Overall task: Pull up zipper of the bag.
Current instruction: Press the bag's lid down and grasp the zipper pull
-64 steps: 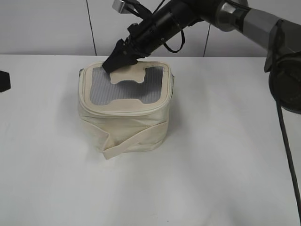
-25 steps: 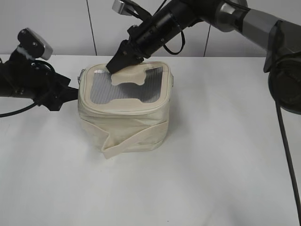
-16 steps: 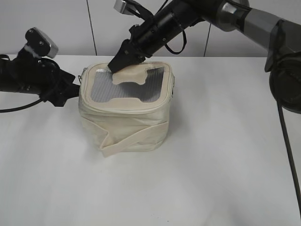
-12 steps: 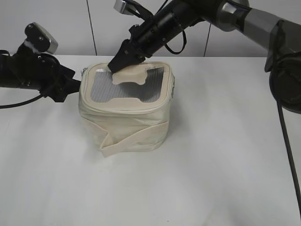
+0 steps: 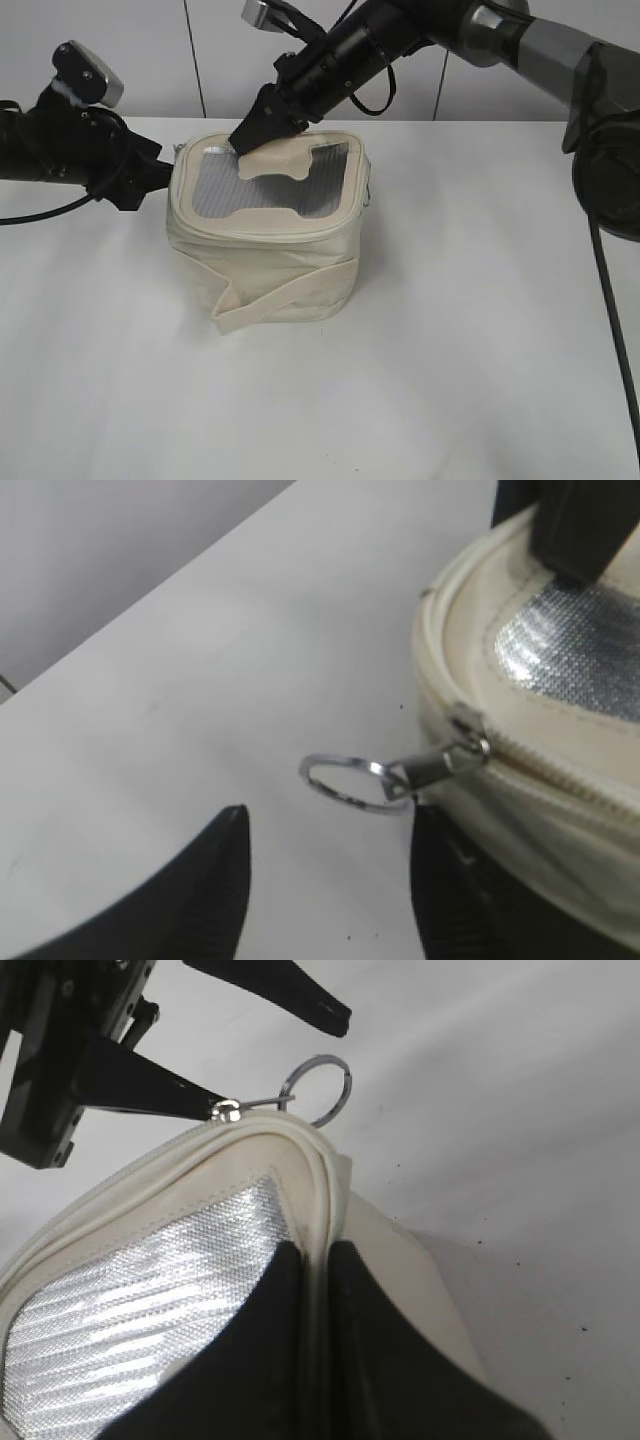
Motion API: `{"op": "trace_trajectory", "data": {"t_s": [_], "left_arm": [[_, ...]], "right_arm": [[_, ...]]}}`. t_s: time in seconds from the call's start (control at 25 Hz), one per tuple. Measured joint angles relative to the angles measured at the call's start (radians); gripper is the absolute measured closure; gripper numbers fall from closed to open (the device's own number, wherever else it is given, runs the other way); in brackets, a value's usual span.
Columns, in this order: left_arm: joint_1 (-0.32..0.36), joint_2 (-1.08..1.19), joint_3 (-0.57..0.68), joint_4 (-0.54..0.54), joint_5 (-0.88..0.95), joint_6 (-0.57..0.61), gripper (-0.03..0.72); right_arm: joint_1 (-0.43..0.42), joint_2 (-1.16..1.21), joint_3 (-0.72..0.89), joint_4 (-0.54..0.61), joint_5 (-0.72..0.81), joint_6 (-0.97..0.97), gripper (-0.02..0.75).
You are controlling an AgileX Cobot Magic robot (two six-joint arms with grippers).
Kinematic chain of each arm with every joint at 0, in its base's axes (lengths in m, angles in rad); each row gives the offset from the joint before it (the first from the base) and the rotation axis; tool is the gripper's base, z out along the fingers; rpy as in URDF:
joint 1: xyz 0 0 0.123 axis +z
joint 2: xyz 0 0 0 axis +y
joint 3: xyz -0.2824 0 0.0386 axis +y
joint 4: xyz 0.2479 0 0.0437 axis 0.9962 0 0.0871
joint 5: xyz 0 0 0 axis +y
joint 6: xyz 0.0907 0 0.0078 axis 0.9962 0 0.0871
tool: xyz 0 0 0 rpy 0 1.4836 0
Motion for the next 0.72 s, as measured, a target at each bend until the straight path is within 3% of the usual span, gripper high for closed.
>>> {"op": "trace_trajectory", "data": {"t_s": [0.72], "left_arm": [[-0.016,0.001,-0.009,-0.010,-0.013,-0.003,0.284]], "right_arm": [[0.001,0.000,0.000,0.000,0.000,0.003,0.682]]}}
